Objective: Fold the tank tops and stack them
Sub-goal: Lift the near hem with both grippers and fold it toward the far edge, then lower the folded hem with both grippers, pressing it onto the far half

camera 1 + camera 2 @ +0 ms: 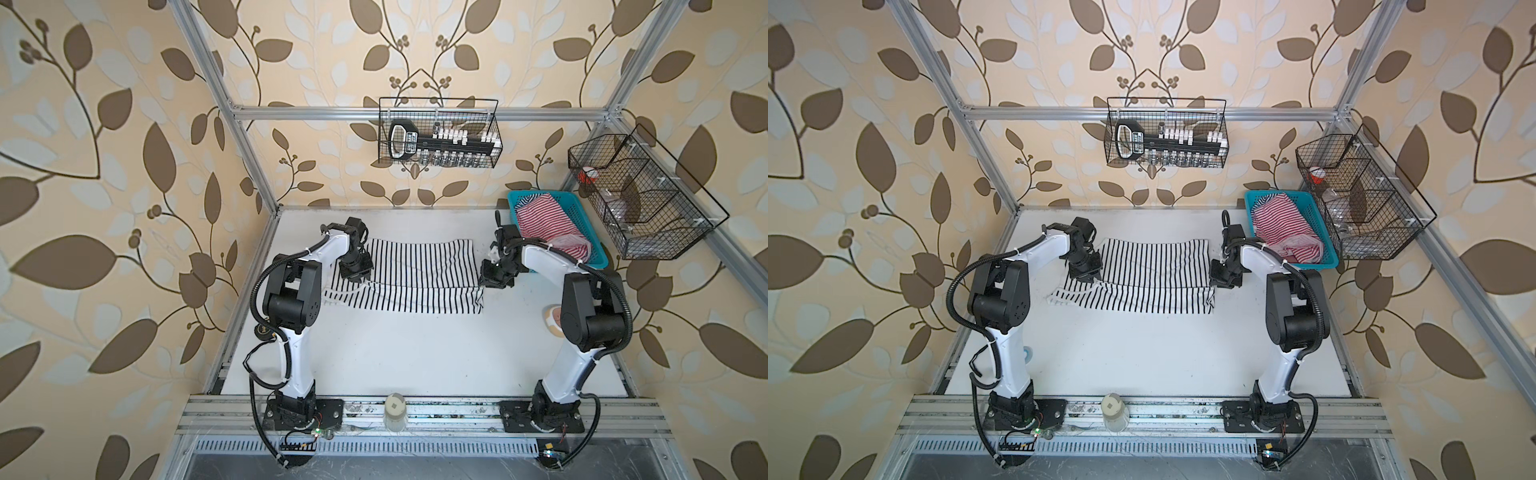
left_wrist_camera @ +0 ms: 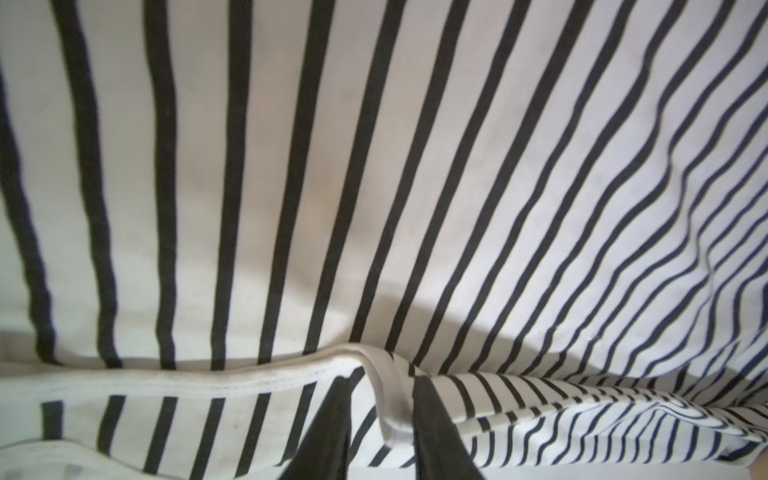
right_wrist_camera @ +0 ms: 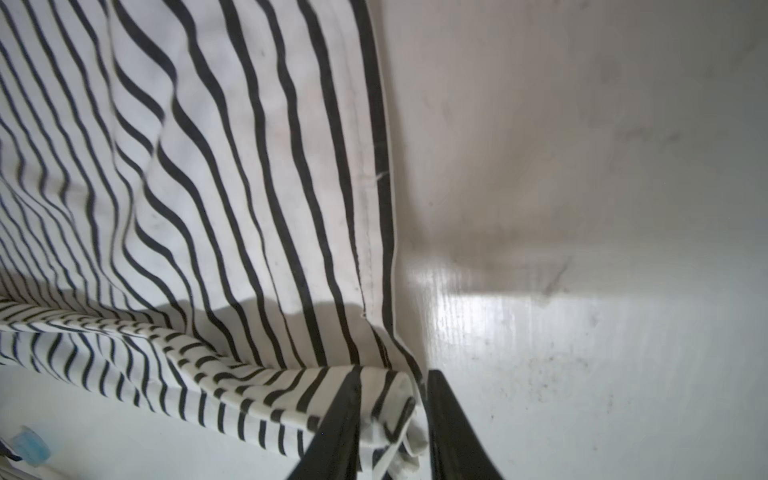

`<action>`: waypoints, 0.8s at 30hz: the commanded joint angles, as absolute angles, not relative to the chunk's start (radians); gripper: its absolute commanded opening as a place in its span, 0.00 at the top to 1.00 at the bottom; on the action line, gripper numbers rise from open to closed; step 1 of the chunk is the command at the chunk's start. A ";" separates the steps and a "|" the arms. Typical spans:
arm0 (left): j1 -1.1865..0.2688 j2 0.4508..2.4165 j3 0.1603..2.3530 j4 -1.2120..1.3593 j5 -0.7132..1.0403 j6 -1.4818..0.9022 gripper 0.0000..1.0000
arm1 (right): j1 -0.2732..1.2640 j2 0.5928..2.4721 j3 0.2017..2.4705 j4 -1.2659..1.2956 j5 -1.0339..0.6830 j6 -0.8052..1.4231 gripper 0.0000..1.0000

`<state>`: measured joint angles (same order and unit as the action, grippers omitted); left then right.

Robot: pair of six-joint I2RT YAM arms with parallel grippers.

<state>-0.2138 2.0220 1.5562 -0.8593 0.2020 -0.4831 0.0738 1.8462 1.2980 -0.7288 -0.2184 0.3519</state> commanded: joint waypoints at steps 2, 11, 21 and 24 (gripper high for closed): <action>-0.200 2.016 1.619 -0.884 0.187 -0.501 0.71 | 0.058 1.834 1.316 -0.722 -0.234 0.368 0.70; -0.266 1.849 1.494 -0.848 0.136 -0.548 0.77 | 0.123 1.582 1.056 -0.664 -0.171 0.372 0.77; -0.319 1.865 1.311 -0.731 0.266 -0.577 0.89 | 0.264 1.528 0.933 -0.649 -0.058 0.409 0.88; -0.319 1.878 1.264 -0.702 0.275 -0.583 0.89 | 0.265 1.549 0.926 -0.642 -0.035 0.414 0.83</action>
